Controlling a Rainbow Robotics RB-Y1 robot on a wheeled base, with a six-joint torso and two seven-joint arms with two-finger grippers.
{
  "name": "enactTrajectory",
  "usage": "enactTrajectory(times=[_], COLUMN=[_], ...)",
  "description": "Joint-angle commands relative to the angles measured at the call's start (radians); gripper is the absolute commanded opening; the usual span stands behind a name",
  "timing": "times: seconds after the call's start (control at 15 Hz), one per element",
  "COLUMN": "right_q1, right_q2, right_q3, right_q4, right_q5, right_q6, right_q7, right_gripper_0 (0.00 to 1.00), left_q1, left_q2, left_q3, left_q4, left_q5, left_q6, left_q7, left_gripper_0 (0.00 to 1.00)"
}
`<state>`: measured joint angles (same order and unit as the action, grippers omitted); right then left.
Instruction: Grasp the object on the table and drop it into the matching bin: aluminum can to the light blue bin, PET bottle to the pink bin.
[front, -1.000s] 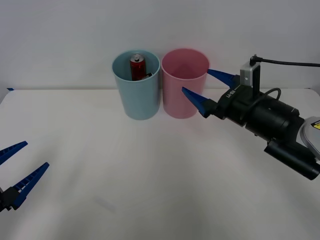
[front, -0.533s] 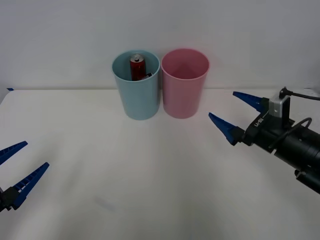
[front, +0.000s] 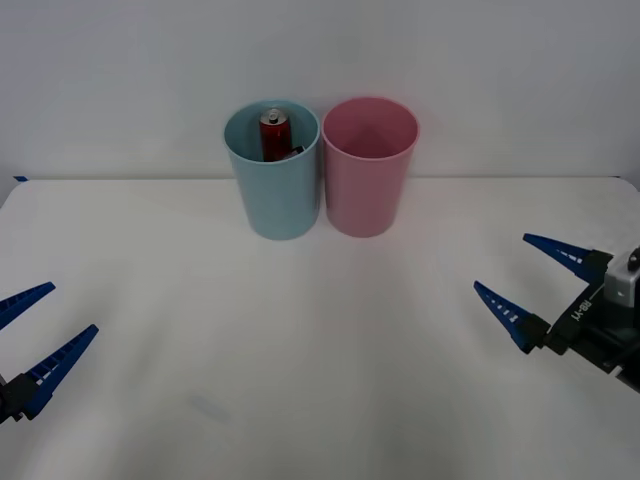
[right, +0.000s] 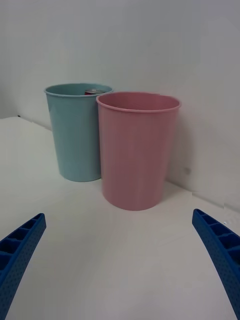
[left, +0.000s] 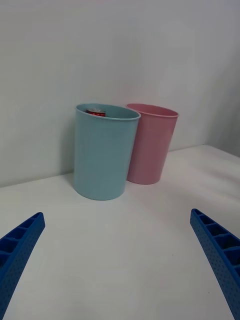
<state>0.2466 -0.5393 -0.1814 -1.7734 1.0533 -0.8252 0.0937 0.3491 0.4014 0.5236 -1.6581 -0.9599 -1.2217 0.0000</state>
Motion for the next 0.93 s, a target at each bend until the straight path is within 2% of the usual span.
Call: enactTrajectory(times=[0.07, 0.33, 0.93], right_q1=[0.053, 0.115, 0.18], right_q2=[0.025, 0.053, 0.053], right_q3=[-0.066, -0.144, -0.188], right_q4=[0.0, 0.002, 0.002], right_q5=[-0.001, -0.001, -0.018], right_q6=[-0.092, -0.186, -0.204], right_q7=[0.001, -0.003, -0.008], right_gripper_0=[1.0, 1.0, 1.0], left_q1=[0.0, 0.0, 0.0], left_q2=[0.0, 0.0, 0.0], left_q3=[0.0, 0.0, 0.0], left_q4=[0.0, 0.0, 0.0], left_q5=[0.0, 0.0, 0.0], left_q6=[0.0, 0.0, 0.0], left_q7=[0.0, 0.0, 0.0], left_gripper_0=[1.0, 1.0, 1.0])
